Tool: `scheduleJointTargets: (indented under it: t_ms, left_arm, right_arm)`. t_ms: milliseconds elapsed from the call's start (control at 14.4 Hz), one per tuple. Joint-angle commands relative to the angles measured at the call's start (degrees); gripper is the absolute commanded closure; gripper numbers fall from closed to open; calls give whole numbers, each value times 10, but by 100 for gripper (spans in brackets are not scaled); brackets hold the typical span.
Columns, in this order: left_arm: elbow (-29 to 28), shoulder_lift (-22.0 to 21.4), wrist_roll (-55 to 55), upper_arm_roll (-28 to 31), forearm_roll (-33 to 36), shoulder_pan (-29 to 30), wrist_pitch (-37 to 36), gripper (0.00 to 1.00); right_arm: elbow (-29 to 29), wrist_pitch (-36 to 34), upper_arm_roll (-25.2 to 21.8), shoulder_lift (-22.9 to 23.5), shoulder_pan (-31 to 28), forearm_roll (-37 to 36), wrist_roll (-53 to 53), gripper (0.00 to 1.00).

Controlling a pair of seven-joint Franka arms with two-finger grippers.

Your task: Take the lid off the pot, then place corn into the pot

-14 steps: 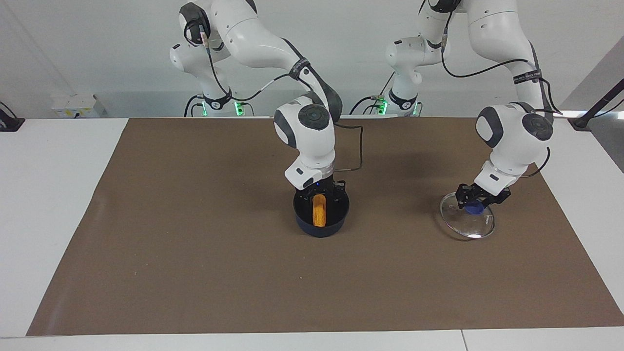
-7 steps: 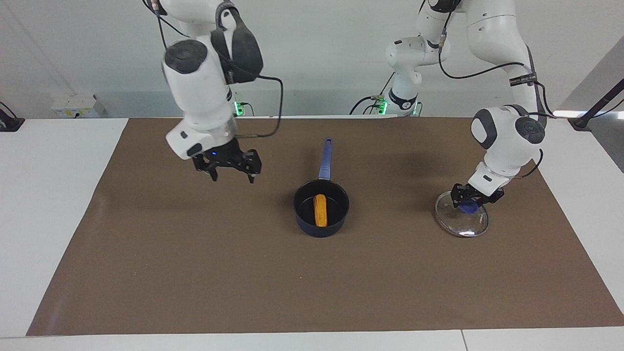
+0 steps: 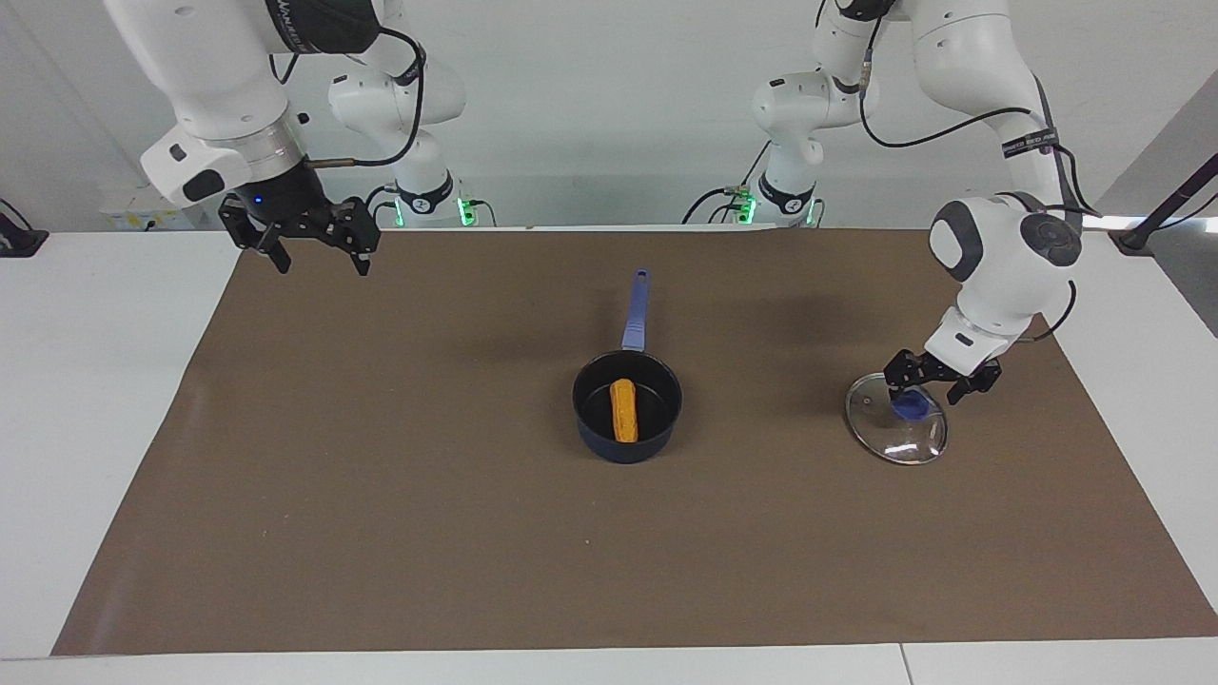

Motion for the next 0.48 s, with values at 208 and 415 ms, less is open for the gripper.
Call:
scheduleJointTargets:
  t_ms: [208,415]
  left_arm:
    - [126,-50,-9,-1,0,-19,-193,0]
    - [123,-105,-68,-5,-1,-21,-243,0]
  right_arm:
    - [-117,43,-10,-60,-26,-12,-55,0]
    - [-141,62,-10,-73,-35,-15,-58,0]
